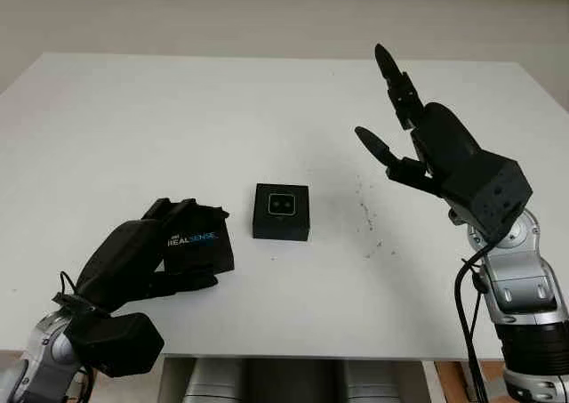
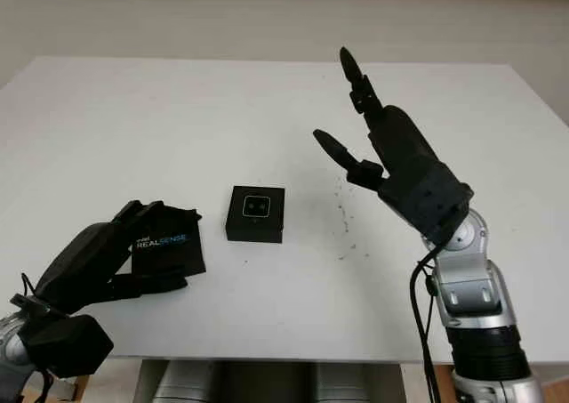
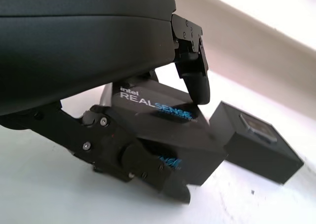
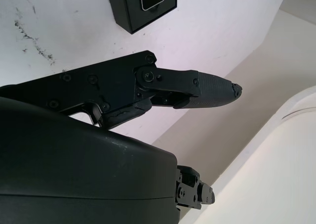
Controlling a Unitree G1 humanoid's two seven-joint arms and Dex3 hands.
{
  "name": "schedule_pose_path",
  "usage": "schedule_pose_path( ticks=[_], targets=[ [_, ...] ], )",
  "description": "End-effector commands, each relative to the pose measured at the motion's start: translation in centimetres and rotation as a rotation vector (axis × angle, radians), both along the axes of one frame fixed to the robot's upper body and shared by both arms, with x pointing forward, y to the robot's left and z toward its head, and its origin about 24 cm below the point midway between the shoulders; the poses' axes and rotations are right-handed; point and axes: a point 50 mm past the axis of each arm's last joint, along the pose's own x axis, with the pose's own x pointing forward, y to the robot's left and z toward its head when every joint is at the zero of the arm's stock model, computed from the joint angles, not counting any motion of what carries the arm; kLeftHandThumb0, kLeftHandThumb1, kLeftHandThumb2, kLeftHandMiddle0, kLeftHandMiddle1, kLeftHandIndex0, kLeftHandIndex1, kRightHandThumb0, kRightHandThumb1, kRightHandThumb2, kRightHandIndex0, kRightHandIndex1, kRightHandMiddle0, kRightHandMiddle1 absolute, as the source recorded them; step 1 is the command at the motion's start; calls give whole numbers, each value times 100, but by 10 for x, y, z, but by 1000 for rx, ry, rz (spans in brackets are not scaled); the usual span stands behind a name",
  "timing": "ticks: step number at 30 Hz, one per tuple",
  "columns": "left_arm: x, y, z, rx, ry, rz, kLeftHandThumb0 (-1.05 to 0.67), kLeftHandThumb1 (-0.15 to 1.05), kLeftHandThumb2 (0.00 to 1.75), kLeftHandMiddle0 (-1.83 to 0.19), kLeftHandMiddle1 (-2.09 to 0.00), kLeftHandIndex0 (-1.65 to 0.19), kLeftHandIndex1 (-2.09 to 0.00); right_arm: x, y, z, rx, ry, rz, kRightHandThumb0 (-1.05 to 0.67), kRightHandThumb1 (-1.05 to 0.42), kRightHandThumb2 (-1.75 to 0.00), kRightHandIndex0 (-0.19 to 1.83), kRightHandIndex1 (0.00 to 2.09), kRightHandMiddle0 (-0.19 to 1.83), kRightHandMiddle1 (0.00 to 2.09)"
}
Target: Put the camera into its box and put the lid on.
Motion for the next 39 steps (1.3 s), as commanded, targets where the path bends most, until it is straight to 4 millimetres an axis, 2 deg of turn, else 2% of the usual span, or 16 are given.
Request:
schedule_pose_path(
  ticks=[1,5,13,19,22,28,32,39],
  targets=[
    [0,1,2,-26,-3,24,-12,105,8,-4,-175,-10,-158,-1,2,4,2,-15,5,-70,-105,-50,-17,5,-9,7],
    [2,1,11,-105,0,49,-12,104,7,-5,-175,-10,-155,-1,4,3,23,-5,10,-70,-105,-51,-16,5,-8,7],
    [10,2,32,-199,-26,15,-15,101,5,-17,-158,-18,-145,0,5,-4,85,24,22,-72,-105,-53,-16,6,-10,6],
    [26,2,62,-189,-4,-76,-14,97,5,-26,-152,-25,-142,2,8,-9,107,51,28,-74,-105,-55,-14,7,-9,6],
    [37,-2,79,-177,11,-128,-14,94,5,-33,-147,-33,-138,2,10,-11,108,52,34,-74,-105,-56,-13,7,-8,6],
    [55,-18,104,-170,47,-230,-13,94,5,-37,-141,-35,-136,3,14,-13,110,62,32,-76,-105,-56,-13,6,-7,7],
    [68,-31,109,-162,62,-280,-14,93,5,-37,-143,-36,-138,3,18,-15,144,54,26,-74,-105,-55,-10,8,-5,8],
    [84,-52,104,-200,80,-345,-14,91,5,-39,-149,-38,-140,4,21,-15,168,44,24,-73,-105,-56,-9,7,-4,7]
  ],
)
